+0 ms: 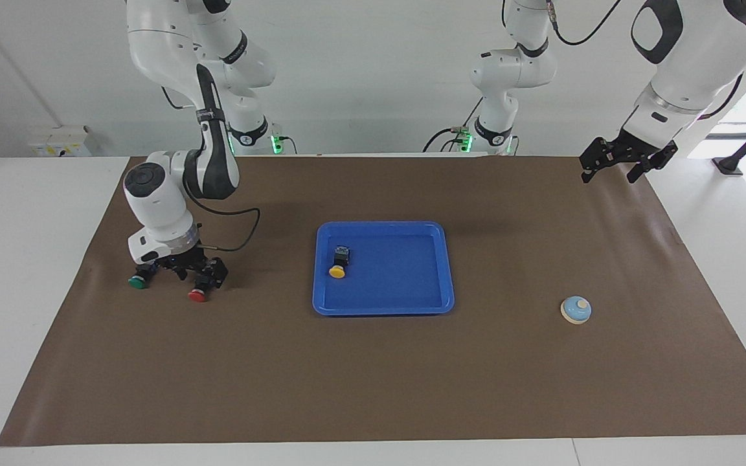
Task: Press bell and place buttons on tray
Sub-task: 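Reach the right gripper to the red-capped button and grasp it, then carry the red button into the tray beside the yellow one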
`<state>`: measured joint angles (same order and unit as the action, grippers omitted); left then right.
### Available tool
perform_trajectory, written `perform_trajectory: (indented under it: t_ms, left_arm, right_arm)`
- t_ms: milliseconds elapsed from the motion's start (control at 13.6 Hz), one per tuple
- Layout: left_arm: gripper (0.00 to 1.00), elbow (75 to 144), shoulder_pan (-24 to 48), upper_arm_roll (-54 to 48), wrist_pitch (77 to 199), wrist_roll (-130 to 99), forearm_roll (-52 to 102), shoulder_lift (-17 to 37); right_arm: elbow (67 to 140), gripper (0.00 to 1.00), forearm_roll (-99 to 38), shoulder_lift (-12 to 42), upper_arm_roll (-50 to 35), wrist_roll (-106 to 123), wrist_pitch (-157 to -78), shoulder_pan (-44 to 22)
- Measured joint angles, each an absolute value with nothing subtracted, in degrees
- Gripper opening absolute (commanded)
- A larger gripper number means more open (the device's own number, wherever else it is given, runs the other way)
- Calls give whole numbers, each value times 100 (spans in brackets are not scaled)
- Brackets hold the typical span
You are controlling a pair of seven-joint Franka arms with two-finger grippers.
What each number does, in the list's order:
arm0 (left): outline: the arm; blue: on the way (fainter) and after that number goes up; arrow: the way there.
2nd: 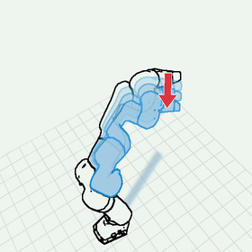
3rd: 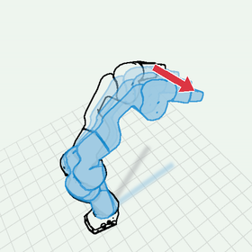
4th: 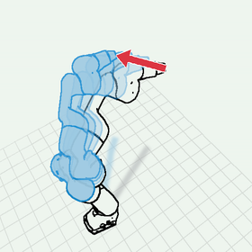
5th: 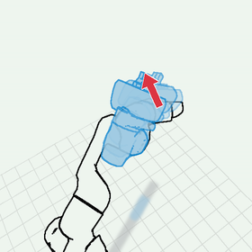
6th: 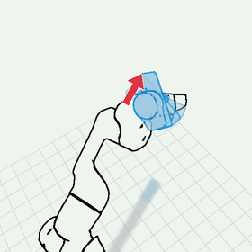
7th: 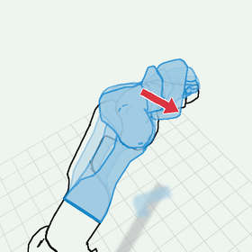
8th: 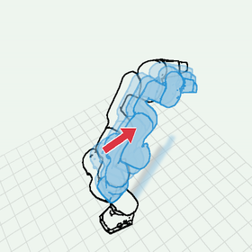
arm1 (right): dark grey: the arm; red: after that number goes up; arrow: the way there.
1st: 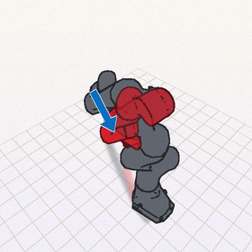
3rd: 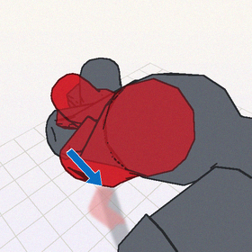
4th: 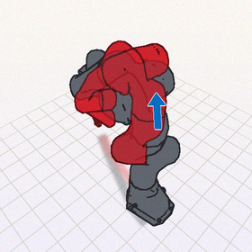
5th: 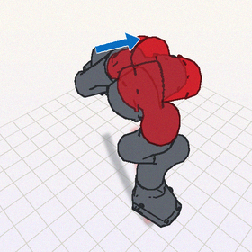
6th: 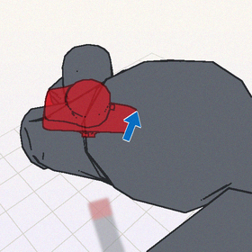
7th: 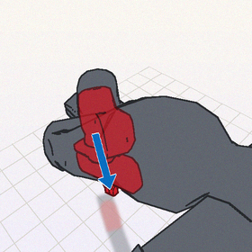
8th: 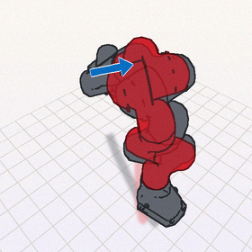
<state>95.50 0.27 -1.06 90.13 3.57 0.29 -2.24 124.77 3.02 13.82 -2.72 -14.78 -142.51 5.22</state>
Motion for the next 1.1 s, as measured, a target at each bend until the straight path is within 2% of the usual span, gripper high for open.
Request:
perform_trajectory:
  t_ms: [73,440,734,880,1101]
  left_arm:
    - [100,9550,27,-106,9013,357,29,-224]
    - [100,9550,27,-106,9013,357,29,-224]
    - [100,9550,27,-106,9013,357,29,-224]
    - [100,9550,27,-106,9013,357,29,-224]
    - [100,9550,27,-106,9013,357,29,-224]
  right_arm:
    - [12509,0,304,1384,-272,-1478,-14272,522]
    - [12442,0,316,1344,-284,-1478,-14086,487]
    - [11759,0,320,1278,-381,-1477,-13013,375]
    - [11280,0,318,1247,-395,-1603,-12412,-25]
    - [10546,0,295,1256,-417,-2405,-11597,-975]
